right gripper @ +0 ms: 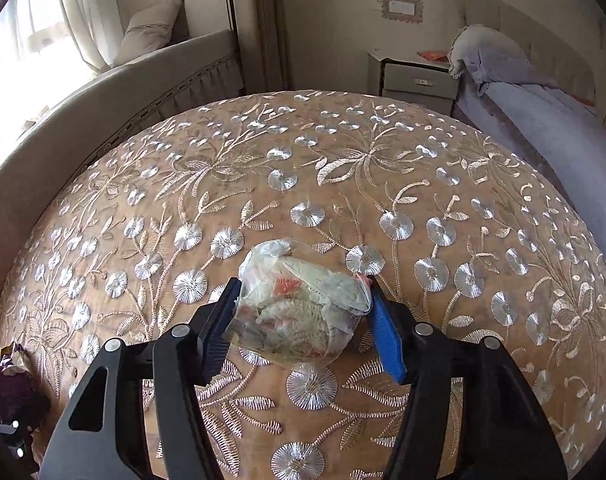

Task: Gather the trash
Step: 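Grasp the purple wrapper with the left tool while the right tool grasps the clear plastic bag, then carry the purple wrapper and clear bag over the bin and release both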

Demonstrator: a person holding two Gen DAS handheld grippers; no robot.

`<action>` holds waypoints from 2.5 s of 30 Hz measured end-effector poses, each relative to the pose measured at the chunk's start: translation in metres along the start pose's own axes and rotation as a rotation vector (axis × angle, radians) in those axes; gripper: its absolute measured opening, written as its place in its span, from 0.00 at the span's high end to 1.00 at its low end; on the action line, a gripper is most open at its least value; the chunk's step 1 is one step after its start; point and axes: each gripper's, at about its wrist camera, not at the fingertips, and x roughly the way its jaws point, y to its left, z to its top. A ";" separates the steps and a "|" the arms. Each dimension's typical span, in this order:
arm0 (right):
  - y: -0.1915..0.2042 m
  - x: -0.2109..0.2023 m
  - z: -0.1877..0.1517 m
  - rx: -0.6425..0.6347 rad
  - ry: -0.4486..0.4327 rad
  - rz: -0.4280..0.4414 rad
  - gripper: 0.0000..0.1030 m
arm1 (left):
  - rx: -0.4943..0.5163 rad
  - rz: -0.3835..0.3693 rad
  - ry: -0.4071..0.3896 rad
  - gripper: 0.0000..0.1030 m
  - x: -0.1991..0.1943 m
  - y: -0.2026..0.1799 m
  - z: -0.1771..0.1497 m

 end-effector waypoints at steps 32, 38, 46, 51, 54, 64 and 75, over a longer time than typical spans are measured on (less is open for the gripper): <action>0.024 -0.259 -0.178 -0.057 -0.255 0.002 0.42 | 0.199 -0.176 -0.247 0.29 -0.165 -0.092 -0.100; 0.009 -0.289 -0.213 -0.027 -0.270 -0.042 0.42 | 0.279 -0.202 -0.283 0.29 -0.184 -0.123 -0.120; -0.023 -0.324 -0.254 0.011 -0.271 -0.127 0.42 | 0.426 -0.272 -0.312 0.29 -0.200 -0.174 -0.141; -0.049 -0.338 -0.278 0.052 -0.249 -0.195 0.42 | 0.519 -0.336 -0.306 0.29 -0.201 -0.211 -0.155; -0.063 -0.345 -0.290 0.081 -0.236 -0.230 0.42 | 0.573 -0.370 -0.298 0.29 -0.202 -0.235 -0.164; -0.109 -0.365 -0.330 0.178 -0.207 -0.323 0.42 | 0.710 -0.438 -0.271 0.29 -0.197 -0.297 -0.188; -0.147 -0.369 -0.361 0.204 -0.141 -0.396 0.42 | 0.858 -0.497 -0.213 0.29 -0.181 -0.352 -0.214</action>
